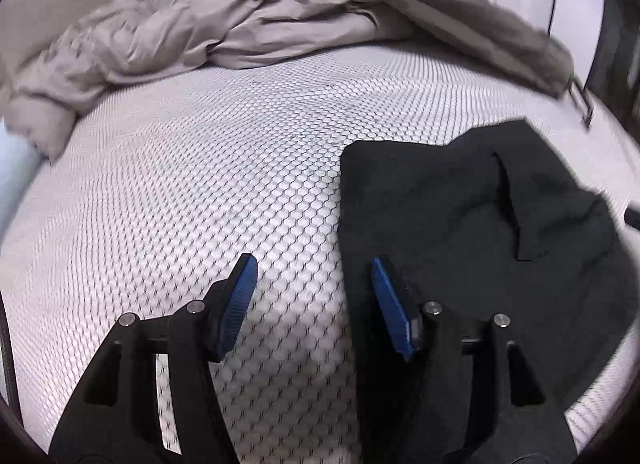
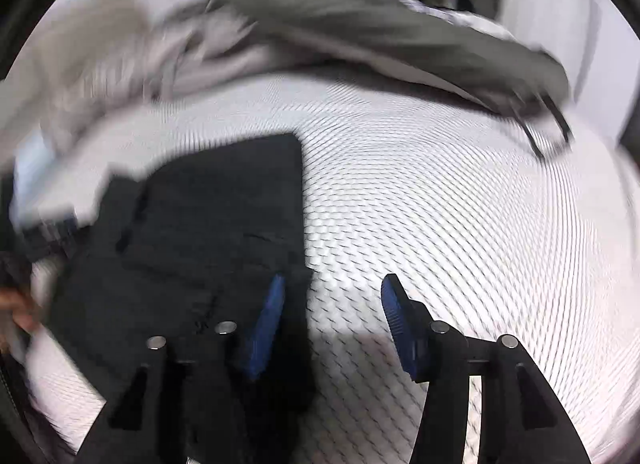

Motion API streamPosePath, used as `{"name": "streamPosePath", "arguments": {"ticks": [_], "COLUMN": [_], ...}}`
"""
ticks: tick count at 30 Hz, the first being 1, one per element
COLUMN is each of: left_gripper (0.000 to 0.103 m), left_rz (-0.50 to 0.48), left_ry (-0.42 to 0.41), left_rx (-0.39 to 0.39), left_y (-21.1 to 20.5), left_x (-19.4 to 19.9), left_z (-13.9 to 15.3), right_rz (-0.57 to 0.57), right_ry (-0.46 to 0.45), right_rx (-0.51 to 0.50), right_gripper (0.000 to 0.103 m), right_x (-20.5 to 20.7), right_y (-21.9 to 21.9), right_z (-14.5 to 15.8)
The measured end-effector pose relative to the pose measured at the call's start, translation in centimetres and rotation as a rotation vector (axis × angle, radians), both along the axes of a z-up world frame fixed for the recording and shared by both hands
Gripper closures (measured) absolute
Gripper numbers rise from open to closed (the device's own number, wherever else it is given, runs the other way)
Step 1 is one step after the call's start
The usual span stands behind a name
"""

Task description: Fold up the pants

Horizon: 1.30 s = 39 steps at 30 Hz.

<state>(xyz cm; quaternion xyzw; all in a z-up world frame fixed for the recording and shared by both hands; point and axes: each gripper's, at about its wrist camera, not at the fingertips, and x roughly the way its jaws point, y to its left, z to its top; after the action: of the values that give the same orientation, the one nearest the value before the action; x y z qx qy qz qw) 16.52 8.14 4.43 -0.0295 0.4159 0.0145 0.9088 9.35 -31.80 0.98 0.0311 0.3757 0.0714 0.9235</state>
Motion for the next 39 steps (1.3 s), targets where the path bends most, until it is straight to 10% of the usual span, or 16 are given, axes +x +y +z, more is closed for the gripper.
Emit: {"name": "streamPosePath", "arguments": {"ticks": [7,21,25,30,33,36,39], "left_gripper": [0.046,0.045,0.046,0.045,0.045,0.046,0.049], "left_rz": [-0.101,-0.115,-0.122,-0.111,-0.099,-0.107,-0.153], "left_ry": [0.013,0.018,0.019,0.027,0.047,0.052,0.09], "left_rx": [-0.282,-0.222,-0.207,-0.173,-0.176,-0.2,-0.323], "left_y": [-0.4,-2.6,-2.5,-1.6,-0.7,0.1,1.1], "left_x": [-3.5,-3.3,-3.5,-4.3,-4.4,-4.9,-5.3], "left_z": [-0.9,-0.9,-0.6,-0.2,-0.6,-0.6,-1.2], "right_rz": [0.216,0.365,0.313,0.376,0.226,0.197,0.169], "right_ry": [0.026,0.118,0.175,0.053,0.14,0.182,0.106], "right_rx": [0.396,0.438,0.351,0.313,0.056,0.158,0.188], "right_gripper": [0.051,0.051,0.094,0.097,0.084,0.08,0.048], "right_x": [-1.3,-1.4,-0.8,-3.4,-2.3,-1.5,-2.5], "right_y": [-2.3,2.1,2.5,2.8,3.3,2.0,0.6], "right_z": [-0.7,-1.6,-3.2,0.5,-2.2,-3.4,-1.3]}}
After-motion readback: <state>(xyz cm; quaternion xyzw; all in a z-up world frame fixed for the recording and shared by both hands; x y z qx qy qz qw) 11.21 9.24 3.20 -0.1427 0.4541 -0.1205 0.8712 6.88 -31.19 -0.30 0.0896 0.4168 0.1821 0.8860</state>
